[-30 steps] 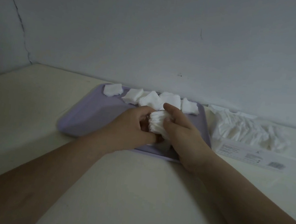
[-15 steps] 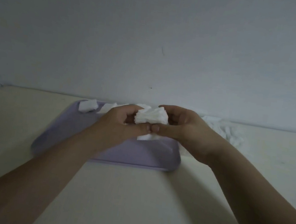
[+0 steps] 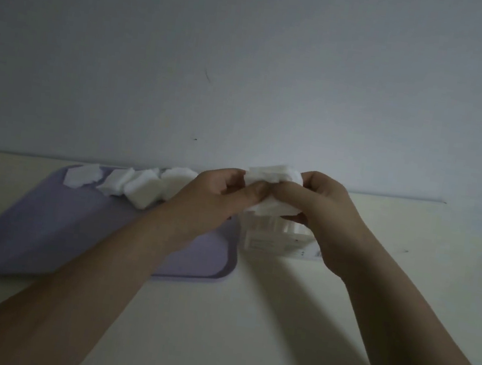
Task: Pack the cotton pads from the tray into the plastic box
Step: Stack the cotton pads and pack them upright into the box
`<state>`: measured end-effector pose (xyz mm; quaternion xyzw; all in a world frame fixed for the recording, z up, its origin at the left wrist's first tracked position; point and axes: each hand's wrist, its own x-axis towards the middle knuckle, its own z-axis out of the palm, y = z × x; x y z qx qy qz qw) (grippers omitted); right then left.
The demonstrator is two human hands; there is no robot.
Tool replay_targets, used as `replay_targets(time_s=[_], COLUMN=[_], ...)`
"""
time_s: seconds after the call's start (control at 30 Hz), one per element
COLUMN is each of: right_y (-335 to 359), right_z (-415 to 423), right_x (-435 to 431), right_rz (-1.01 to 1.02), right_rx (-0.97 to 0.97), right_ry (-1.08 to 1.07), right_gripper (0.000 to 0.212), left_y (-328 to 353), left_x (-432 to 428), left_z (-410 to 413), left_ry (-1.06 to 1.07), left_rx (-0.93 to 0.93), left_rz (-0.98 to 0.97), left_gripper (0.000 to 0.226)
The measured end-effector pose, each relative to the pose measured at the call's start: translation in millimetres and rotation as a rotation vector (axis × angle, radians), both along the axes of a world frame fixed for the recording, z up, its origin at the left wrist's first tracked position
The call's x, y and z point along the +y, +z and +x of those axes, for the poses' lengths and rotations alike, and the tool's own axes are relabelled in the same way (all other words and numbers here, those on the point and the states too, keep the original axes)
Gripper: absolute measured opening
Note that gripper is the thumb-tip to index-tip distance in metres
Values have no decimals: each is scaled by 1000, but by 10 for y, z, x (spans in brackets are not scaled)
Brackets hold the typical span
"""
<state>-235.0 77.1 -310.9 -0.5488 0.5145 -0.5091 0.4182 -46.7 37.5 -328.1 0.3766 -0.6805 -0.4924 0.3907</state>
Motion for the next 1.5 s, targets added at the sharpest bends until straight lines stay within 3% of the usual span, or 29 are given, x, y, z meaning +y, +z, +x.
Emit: replay_targets(time_s=[0.2, 0.33, 0.4, 0.57, 0.67, 0.8, 0.97, 1.17, 1.37, 1.5], right_y=[2, -40, -35, -1, -23, 53, 145, 126, 228, 183], right_z=[-118, -75, -47, -85, -87, -77, 111, 323, 160, 170], right_x=[-44, -30, -33, -145, -191, -228, -327, -401, -258, -238], right_rz=[-43, 18, 42, 112, 138, 166, 244, 292, 355, 309], right_rx=[164, 299, 341, 439, 593, 862, 1087, 1158, 974, 926], right_ry=[-242, -189, -175, -181, -210, -205, -187, -173, -34, -79], right_gripper=[37, 47, 41, 43, 48, 38, 44, 38, 36, 26], left_y=[-180, -301, -328, -389, -386, -386, -407, -356, -372, -405], left_x=[-146, -141, -129, -144, -160, -172, -157, -127, -126, -146], left_z=[-96, -87, -78, -94, -82, -90, -99, -42, -33, 3], left_ry=[223, 180, 165, 167, 154, 188, 160, 131, 71, 51], left_rx=[-58, -179, -166, -73, -64, -14, -28, -31, -8, -53], left_rz=[-143, -292, -314, -216, -181, -156, -180, -161, -168, -216], left_gripper=[8, 10, 12, 24, 28, 13, 22, 25, 22, 24])
